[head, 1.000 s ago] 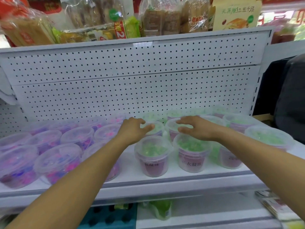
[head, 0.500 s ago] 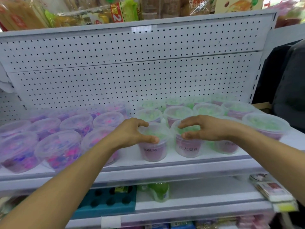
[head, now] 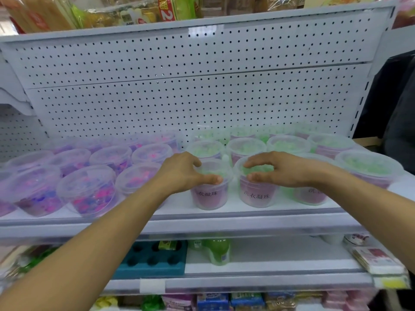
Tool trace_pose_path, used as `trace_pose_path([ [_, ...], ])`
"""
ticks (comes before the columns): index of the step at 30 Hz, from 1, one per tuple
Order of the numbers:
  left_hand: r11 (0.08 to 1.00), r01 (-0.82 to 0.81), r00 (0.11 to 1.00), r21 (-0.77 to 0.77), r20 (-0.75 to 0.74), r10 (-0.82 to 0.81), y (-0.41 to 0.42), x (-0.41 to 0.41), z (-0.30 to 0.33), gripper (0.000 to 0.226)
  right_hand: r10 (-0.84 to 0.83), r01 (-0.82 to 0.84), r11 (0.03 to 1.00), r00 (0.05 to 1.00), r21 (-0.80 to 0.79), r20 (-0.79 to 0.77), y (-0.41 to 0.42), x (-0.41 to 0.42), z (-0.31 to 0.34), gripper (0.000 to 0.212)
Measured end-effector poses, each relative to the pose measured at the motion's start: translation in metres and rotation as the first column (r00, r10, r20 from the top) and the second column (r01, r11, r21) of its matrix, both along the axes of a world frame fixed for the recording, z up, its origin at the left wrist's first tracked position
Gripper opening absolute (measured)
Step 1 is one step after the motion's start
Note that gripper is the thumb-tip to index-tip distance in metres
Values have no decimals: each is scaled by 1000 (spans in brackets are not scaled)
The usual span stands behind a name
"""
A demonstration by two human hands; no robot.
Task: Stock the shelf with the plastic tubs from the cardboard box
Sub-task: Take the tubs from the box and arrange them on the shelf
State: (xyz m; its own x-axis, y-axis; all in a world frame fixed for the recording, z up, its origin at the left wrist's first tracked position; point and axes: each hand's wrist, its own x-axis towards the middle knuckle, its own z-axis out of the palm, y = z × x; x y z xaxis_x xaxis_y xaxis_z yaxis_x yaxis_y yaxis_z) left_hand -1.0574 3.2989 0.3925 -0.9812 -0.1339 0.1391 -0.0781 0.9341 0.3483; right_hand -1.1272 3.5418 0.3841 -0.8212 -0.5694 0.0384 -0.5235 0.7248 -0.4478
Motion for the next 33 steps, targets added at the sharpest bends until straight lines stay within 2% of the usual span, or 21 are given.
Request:
trace_pose_path([
  [4,1000,18,1000,11,0,-18,-1,2,-2,85,24,-23,1000,999,21,-35,-3,1,4,50],
  [9,980,114,985,162,-149,-90,-7,13,-17,63,19,-43,988,987,-150,-159,-19,-4,5,39],
  [12,981,147,962,127,-247,-112,-25,20,-21,55,39,-77,978,980,-193,-195,-40,-9,6,36],
  [15,991,95,961,96,-270,-66,-61,19,-15,57,74,-114,974,977,-195,-202,-69,-16,10,34],
  [19,998,-8,974,70,-227,24,-138,4,3,55,100,-130,981,975,-147,-197,-107,-29,21,33],
  [23,992,-53,987,111,-147,69,-223,-27,20,46,51,-69,992,986,-107,-160,-153,-46,32,38],
  [25,996,-40,992,80,-115,49,-259,-48,26,42,10,-24,995,991,-101,-137,-185,-54,37,40],
  [29,993,31,999,-112,-15,-33,-305,-88,26,43,-83,81,995,996,-60,-42,-247,-77,40,51],
  [31,971,74,996,-225,73,-59,-319,-107,22,52,-147,147,989,989,-21,3,-270,-90,37,56],
  [33,963,97,990,-250,124,-67,-327,-122,17,50,-208,207,978,977,15,46,-287,-100,30,61],
])
